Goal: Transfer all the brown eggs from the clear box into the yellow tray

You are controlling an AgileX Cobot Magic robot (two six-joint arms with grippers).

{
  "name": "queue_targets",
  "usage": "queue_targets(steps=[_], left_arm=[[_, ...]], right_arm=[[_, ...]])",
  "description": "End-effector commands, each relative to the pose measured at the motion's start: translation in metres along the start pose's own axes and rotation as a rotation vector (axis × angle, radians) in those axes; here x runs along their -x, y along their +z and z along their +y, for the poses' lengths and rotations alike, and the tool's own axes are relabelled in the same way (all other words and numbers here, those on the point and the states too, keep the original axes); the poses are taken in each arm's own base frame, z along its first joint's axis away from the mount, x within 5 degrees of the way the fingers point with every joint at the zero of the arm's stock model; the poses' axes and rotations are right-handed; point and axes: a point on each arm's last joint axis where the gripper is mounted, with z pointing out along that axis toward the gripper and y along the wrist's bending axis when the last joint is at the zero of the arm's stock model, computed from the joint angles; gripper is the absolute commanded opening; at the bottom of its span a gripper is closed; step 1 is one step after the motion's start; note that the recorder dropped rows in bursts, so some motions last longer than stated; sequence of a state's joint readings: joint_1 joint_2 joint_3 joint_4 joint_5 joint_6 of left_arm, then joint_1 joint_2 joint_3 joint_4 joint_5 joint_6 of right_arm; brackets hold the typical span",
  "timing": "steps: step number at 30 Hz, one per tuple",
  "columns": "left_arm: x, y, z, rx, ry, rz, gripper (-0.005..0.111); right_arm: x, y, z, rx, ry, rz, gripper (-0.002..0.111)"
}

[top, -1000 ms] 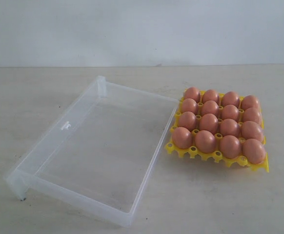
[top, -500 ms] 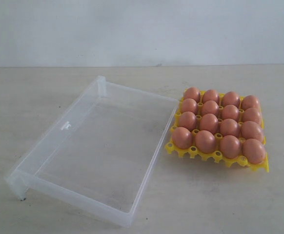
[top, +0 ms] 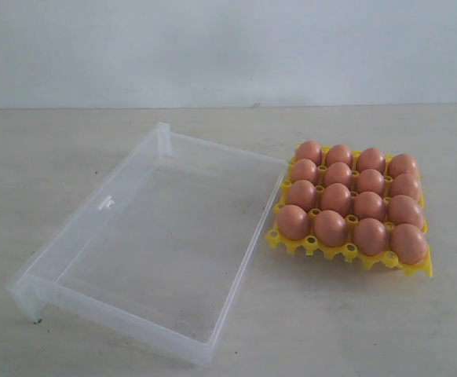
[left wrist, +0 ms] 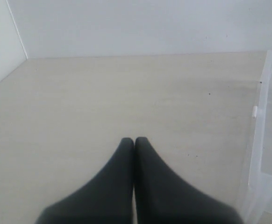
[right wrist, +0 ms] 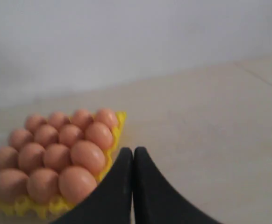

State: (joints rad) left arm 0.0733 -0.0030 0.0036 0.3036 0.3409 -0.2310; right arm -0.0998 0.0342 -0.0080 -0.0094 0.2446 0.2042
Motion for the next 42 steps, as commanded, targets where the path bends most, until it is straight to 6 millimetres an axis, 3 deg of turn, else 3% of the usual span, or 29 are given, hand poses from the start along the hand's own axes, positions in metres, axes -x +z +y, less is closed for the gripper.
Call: queue_targets(steps=[1,10,16,28,33,42], left_arm=[[0.0015,-0.0001,-0.0001,-0.003,0.008,-0.006,-0.004],[0.0015,-0.0001,-0.0001,-0.003,0.008,-0.006,-0.004],[0.0015,-0.0001,-0.0001,-0.003,0.008,-0.006,-0.004],[0.0016,-0.0001,0.0000,-0.002,0.010,-0.007,-0.004],[0.0016,-0.0001,0.0000,-0.002,0.010,-0.007,-0.004],[0.0016,-0.0001,0.0000,-0.002,0.010,-0.007,-0.004]], right_arm=[[-0.0136,-0.0011,-0.0046,-0.052,-0.017,0.122,-0.001],[-0.0134,-0.0026,-0.0049,-0.057,-0.017,0.108,-0.001],[-0.0114,-0.0035,-0.0130,-0.153,-0.488,0.122,-0.001],[-0.0115,-0.0034,-0.0126,-0.149,-0.464,0.120,-0.001],[-0.0108,-0.0028,-0.0091,-0.121,-0.270,0.091,-0.001],[-0.0108,-0.0028,-0.0089,-0.120,-0.269,0.091,-0.001]])
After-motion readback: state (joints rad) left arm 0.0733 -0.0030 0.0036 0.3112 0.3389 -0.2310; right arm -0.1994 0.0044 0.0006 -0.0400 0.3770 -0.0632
